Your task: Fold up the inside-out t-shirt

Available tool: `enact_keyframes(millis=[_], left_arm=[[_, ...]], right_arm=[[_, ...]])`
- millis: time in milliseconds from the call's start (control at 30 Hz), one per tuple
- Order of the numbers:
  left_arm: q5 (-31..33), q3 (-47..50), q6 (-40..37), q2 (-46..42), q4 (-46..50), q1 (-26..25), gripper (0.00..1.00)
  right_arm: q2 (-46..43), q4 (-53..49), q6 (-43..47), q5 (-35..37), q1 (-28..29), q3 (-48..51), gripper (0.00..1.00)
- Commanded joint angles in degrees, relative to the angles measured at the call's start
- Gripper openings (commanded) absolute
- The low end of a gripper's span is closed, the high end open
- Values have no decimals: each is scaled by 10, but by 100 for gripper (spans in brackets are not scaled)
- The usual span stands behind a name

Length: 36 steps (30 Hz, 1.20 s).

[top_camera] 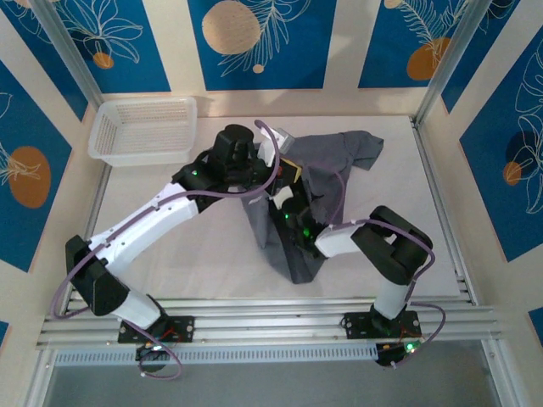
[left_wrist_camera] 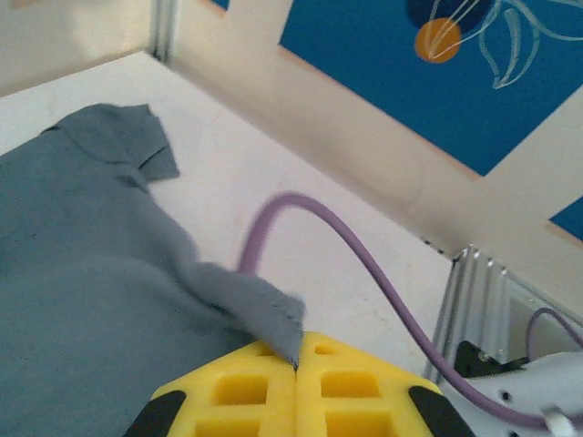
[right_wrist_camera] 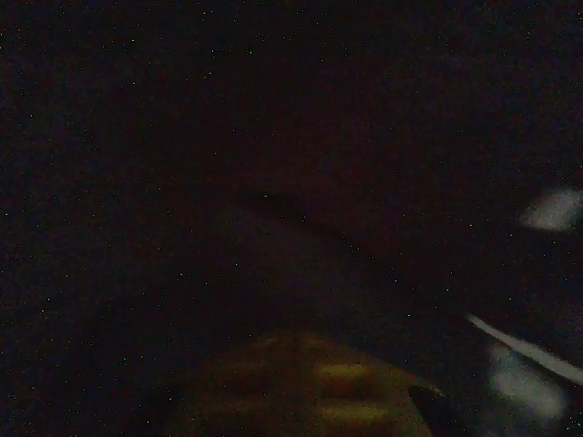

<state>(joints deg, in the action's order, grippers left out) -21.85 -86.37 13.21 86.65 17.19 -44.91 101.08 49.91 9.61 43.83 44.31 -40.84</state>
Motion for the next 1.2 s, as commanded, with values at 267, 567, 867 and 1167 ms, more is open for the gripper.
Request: enact_keyframes(millis=[267, 567, 867, 1167], left_arm=[[-84, -148, -1, 29, -71, -15, 0], [-79, -286, 11, 105, -53, -40, 0], [-142, -454, 66, 198, -51, -73, 0], [-154, -495, 19, 193, -1, -125, 0]], right_arm=[[18, -227, -137, -114, -13, -115, 0], [-64, -395, -253, -194, -77, -196, 0], [80, -496, -398, -292, -37, -249, 0], [163, -606, -416, -332, -63, -359, 0]])
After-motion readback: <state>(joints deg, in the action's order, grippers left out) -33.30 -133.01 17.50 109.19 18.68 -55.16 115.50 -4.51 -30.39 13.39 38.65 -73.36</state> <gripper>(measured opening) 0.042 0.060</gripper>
